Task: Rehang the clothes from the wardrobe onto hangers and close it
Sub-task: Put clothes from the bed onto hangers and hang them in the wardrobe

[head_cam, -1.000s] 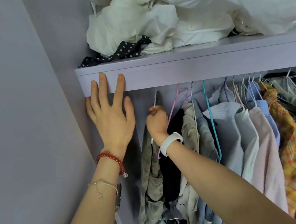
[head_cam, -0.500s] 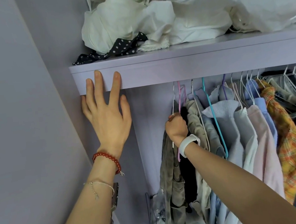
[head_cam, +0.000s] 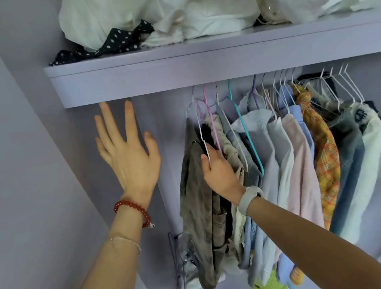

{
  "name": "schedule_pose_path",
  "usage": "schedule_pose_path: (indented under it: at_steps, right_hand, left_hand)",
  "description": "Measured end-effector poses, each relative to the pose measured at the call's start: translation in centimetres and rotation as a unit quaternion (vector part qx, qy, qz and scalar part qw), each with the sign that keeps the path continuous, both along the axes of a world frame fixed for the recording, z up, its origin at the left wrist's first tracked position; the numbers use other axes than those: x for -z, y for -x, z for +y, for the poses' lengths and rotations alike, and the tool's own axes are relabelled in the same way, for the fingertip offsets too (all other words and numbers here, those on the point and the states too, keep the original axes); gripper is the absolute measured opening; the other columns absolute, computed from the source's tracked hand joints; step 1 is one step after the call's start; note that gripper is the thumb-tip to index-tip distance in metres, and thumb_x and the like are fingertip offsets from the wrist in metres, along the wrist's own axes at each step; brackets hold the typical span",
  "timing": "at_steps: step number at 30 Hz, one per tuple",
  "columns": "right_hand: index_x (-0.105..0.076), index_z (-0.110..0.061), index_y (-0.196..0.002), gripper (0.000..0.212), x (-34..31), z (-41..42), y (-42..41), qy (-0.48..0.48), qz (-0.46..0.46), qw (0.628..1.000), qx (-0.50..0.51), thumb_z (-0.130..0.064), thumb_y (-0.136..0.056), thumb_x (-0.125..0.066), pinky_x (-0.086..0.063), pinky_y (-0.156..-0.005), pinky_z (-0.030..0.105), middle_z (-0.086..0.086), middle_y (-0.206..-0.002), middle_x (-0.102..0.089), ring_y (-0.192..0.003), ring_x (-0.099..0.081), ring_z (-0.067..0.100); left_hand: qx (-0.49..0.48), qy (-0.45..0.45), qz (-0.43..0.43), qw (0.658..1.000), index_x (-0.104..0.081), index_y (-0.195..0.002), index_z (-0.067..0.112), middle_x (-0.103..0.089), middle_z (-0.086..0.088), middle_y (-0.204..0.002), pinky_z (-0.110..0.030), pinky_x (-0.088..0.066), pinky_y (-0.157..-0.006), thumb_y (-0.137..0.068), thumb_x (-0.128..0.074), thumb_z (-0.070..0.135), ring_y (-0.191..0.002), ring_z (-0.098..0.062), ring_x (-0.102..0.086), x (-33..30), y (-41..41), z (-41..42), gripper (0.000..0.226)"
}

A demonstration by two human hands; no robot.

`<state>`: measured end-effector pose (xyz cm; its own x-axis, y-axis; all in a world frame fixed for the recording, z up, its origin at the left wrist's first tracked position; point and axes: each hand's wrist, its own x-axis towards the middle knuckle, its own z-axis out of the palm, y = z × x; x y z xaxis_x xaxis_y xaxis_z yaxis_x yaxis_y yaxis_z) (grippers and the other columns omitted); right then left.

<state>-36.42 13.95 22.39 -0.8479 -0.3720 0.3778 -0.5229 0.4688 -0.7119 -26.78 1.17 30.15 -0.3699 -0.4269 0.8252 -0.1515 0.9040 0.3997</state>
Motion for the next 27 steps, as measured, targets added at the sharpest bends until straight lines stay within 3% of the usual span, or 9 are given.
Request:
schedule_pose_path:
  at_steps: [4, 7, 10, 14, 17, 19, 22, 25, 27]
  right_hand:
    - [-0.038, -0.004, -0.136, 0.042, 1.9, 3.7, -3.2, 0.038, 0.062, 0.997, -0.023, -0.006, -0.094, -0.04, -0.031, -0.1, 0.019, 0.013, -0.136, -0.044, -0.124, -0.044, 0.024]
    - [-0.045, -0.003, -0.131, 0.04, 3.8, 7.7, -5.0, 0.011, 0.081, 0.997, -0.003, -0.004, -0.091, -0.041, -0.025, -0.1, 0.01, 0.013, -0.134, -0.047, -0.124, -0.043, 0.019]
    - [-0.052, 0.001, -0.124, 0.038, 6.8, 13.9, -7.6, -0.037, 0.079, 0.995, 0.046, -0.003, -0.087, -0.046, -0.032, -0.1, 0.017, 0.016, -0.126, -0.053, -0.117, -0.051, 0.026]
    - [-0.061, 0.005, -0.112, 0.038, 11.1, 24.6, -11.8, -0.132, 0.039, 0.98, 0.146, 0.008, -0.074, -0.061, -0.047, -0.092, 0.049, 0.022, -0.115, -0.06, -0.108, -0.058, 0.04]
    - [-0.063, 0.005, -0.109, 0.039, 14.1, 33.3, -16.3, -0.18, -0.026, 0.953, 0.241, 0.007, -0.07, -0.067, -0.048, -0.087, 0.055, 0.025, -0.112, -0.062, -0.105, -0.058, 0.044]
    - [-0.06, 0.001, -0.116, 0.039, 16.0, 39.0, -20.0, -0.197, -0.067, 0.93, 0.302, 0.0, -0.078, -0.064, -0.042, -0.097, 0.052, 0.022, -0.122, -0.058, -0.116, -0.052, 0.041]
    - [-0.044, -0.012, -0.135, 0.042, 18.1, 47.4, -25.9, -0.219, -0.139, 0.888, 0.38, -0.017, -0.093, -0.044, -0.023, -0.111, 0.034, 0.007, -0.143, -0.039, -0.136, -0.031, 0.025]
    - [-0.047, -0.012, -0.132, 0.04, 19.1, 55.7, -32.2, -0.207, -0.193, 0.842, 0.459, -0.018, -0.092, -0.044, -0.03, -0.104, 0.03, 0.008, -0.137, -0.046, -0.128, -0.041, 0.027]
    - [-0.047, -0.013, -0.13, 0.038, 19.3, 61.1, -36.2, -0.206, -0.223, 0.811, 0.501, -0.018, -0.093, -0.042, -0.031, -0.104, 0.03, 0.007, -0.136, -0.046, -0.126, -0.041, 0.025]
  left_hand:
    - [0.071, -0.05, -0.056, 0.995, -0.037, -0.14, 0.015, -0.02, -0.019, -0.151, -0.059, -0.016, -0.109, -0.086, -0.046, 0.016, -0.14, -0.037, -0.016, 5.4, 0.4, 3.4, 0.054]
    - [0.129, -0.057, -0.124, 0.982, -0.044, -0.135, 0.011, -0.032, -0.019, -0.145, -0.058, -0.02, -0.107, -0.085, -0.047, 0.016, -0.135, -0.037, -0.027, 9.6, 0.0, 6.6, 0.05]
    - [0.202, -0.009, -0.222, 0.954, -0.052, -0.128, 0.005, -0.045, -0.02, -0.136, -0.057, -0.036, -0.1, -0.083, -0.05, 0.017, -0.124, -0.039, -0.043, 14.4, -1.6, 10.8, 0.046]
    - [0.322, 0.091, -0.365, 0.869, -0.057, -0.124, 0.007, -0.052, -0.02, -0.13, -0.057, -0.044, -0.091, -0.074, -0.068, 0.011, -0.119, -0.04, -0.051, 20.1, -3.4, 18.4, 0.052]
    - [0.384, 0.139, -0.447, 0.796, -0.045, -0.136, 0.015, -0.039, -0.013, -0.144, -0.051, -0.029, -0.106, -0.082, -0.061, 0.016, -0.133, -0.034, -0.035, 21.2, -3.4, 25.6, 0.056]
    - [0.451, 0.178, -0.441, 0.756, -0.049, -0.133, 0.012, -0.043, -0.013, -0.14, -0.048, -0.034, -0.105, -0.082, -0.06, 0.015, -0.13, -0.033, -0.04, 21.7, -3.6, 31.4, 0.052]
    - [0.557, 0.226, -0.431, 0.673, -0.061, -0.118, 0.007, -0.059, -0.015, -0.123, -0.046, -0.049, -0.089, -0.077, -0.063, 0.012, -0.111, -0.033, -0.058, 23.3, -5.4, 40.6, 0.042]
    - [0.613, 0.294, -0.44, 0.587, -0.042, -0.137, 0.016, -0.039, -0.004, -0.144, -0.033, -0.033, -0.105, -0.092, -0.042, 0.024, -0.131, -0.02, -0.039, 25.3, -8.9, 50.6, 0.045]
    - [0.652, 0.314, -0.444, 0.529, -0.033, -0.141, 0.022, -0.029, 0.003, -0.149, -0.027, -0.027, -0.106, -0.095, -0.033, 0.028, -0.134, -0.015, -0.032, 26.4, -11.3, 57.3, 0.047]
